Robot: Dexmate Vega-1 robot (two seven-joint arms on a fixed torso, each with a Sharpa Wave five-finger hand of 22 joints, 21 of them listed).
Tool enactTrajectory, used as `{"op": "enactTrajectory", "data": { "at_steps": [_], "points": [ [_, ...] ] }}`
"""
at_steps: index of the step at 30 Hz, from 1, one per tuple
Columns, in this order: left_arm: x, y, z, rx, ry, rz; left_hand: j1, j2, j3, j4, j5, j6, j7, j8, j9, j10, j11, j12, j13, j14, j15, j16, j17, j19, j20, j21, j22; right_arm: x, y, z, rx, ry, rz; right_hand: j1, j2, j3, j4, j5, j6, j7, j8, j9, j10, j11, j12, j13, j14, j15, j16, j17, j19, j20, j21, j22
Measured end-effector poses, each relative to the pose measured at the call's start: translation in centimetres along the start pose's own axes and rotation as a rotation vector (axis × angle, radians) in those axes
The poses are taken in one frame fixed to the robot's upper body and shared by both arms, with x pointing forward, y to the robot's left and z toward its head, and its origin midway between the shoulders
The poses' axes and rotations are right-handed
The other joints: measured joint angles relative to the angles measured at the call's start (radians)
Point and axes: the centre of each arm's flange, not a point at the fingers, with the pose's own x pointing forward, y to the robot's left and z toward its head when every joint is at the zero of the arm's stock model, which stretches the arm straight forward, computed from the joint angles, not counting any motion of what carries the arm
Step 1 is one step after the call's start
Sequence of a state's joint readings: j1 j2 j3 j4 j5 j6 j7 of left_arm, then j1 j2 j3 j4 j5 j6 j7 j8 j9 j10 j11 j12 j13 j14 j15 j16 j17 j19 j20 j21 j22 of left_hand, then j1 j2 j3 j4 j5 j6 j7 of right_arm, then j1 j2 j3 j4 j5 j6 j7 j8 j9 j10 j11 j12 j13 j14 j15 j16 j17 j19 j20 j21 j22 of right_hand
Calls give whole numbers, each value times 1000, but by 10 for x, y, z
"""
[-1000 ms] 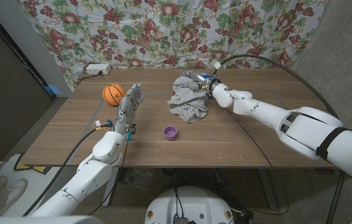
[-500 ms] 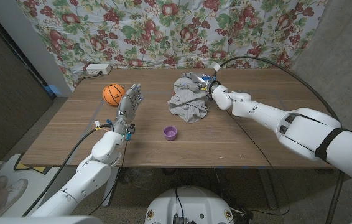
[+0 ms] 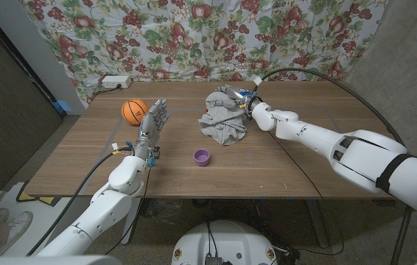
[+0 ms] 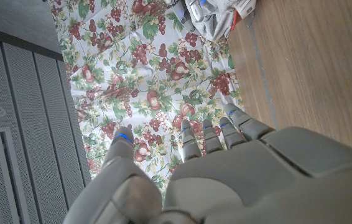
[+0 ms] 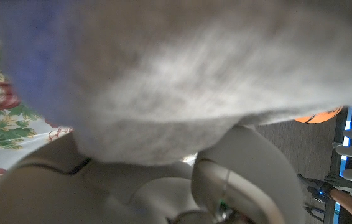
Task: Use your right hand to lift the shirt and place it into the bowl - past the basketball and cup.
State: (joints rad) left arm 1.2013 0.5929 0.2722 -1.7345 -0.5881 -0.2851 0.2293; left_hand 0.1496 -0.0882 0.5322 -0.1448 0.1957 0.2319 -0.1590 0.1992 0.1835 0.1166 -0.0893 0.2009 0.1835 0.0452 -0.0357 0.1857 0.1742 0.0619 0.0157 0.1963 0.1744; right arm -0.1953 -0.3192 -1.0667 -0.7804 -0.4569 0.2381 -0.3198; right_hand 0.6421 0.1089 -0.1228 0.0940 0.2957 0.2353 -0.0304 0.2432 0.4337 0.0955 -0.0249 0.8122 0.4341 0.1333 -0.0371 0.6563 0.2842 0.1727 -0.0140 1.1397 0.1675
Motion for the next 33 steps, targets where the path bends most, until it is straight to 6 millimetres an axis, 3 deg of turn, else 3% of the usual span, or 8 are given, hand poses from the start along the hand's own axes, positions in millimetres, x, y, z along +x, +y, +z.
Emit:
{"op": "enactTrajectory", "data": {
  "at_steps": [9, 20, 23, 33],
  "points": [
    [0, -3, 0, -2, -3, -7, 0, 0, 0, 0, 0, 0, 0, 0, 0, 0, 0, 0, 0, 0, 0, 0, 0, 0, 0, 0, 0, -5, -7, 0, 15, 2, -25, -92, -1, -32, 32, -15, 9, 2, -9, -30, -18, 7, -60, -58, -28, 0, -21, -39, -50, 40, -54, 0],
    [4, -8, 1, -1, -9, -28, 0, 0, 0, 0, 0, 0, 0, 0, 0, 0, 0, 0, 0, 0, 0, 0, 0, 0, 0, 0, 0, -20, -27, 2, 48, 3, -66, -202, 7, -54, 54, -34, 28, 9, -17, -68, 15, 51, -106, -128, -37, 2, -50, -79, -116, 106, -127, 0],
    [6, -10, 1, -1, -12, -35, 0, 0, 0, 0, 0, 0, 0, 0, 0, 0, 0, 0, 0, 0, 0, 0, 0, 0, 0, 0, 0, -26, -36, 2, 67, 6, -83, -220, 11, -58, 50, -41, 36, 11, -17, -80, 16, 63, -121, -150, -48, 13, -62, -88, -125, 129, -149, -4],
    [11, -17, 3, 3, -21, -60, 0, 0, 0, 0, 0, 0, 0, 0, 0, 0, 0, 0, 0, 0, 0, 0, 0, 0, 0, 0, 0, -53, -61, -5, 166, 15, -131, -266, 15, -68, 56, -53, 47, 21, -23, -100, 29, 90, -139, -185, -44, 41, -76, -98, -130, 141, -176, -5]
  ]
}}
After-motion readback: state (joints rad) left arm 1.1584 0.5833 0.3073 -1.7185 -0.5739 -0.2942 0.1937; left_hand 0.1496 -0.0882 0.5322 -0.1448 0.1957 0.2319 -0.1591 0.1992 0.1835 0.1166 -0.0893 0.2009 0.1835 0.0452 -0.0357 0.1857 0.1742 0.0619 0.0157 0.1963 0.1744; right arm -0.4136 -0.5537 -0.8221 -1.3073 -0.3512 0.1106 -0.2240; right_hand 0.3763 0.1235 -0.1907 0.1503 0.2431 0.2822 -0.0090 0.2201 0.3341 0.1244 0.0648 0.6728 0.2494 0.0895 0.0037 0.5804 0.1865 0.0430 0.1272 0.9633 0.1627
